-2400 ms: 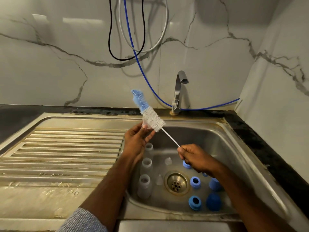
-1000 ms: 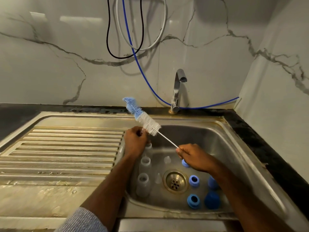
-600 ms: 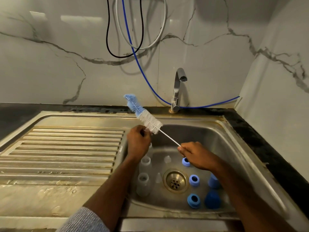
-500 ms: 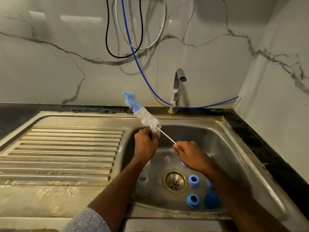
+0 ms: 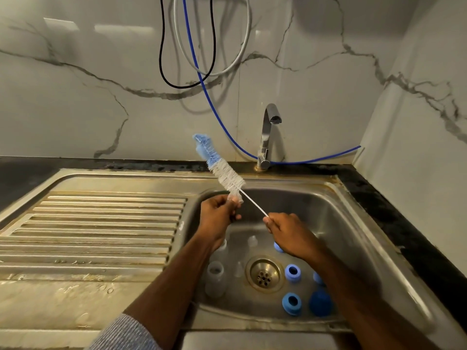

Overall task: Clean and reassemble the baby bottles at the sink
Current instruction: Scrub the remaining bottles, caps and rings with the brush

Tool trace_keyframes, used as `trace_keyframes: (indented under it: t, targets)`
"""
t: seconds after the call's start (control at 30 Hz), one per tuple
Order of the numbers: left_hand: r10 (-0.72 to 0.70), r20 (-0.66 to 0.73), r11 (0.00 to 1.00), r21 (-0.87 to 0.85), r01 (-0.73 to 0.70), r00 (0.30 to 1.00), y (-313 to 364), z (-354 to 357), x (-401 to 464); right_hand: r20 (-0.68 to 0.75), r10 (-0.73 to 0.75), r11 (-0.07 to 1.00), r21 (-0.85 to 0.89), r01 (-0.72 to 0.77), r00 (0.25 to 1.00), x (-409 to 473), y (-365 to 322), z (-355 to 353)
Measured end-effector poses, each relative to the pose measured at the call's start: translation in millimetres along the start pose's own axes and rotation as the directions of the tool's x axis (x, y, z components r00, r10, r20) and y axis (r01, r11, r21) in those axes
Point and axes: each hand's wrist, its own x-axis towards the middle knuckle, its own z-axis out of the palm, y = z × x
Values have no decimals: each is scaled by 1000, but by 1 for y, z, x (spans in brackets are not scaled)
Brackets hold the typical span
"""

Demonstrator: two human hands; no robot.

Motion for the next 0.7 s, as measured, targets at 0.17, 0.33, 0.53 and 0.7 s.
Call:
trace_keyframes:
  t: [0.17,0.33,0.53,0.7]
  targets:
    - [-62,-190,985,-171,29,980,9,-14,11,156,37,983,174,-65,987,-2,15,-11]
    - [-8,-49,998,60,11,999,-3,-11,10,152,16,989,142,-38,988,-4,9,-7]
    - [-20,1,1000,13,20,1000,-4,6,2,51,36,991,125,-42,998,1,0,-5]
    - [-30,-74,998,-51,26,997,2,-1,2,73,31,978,204,-45,997,-3,3,-13]
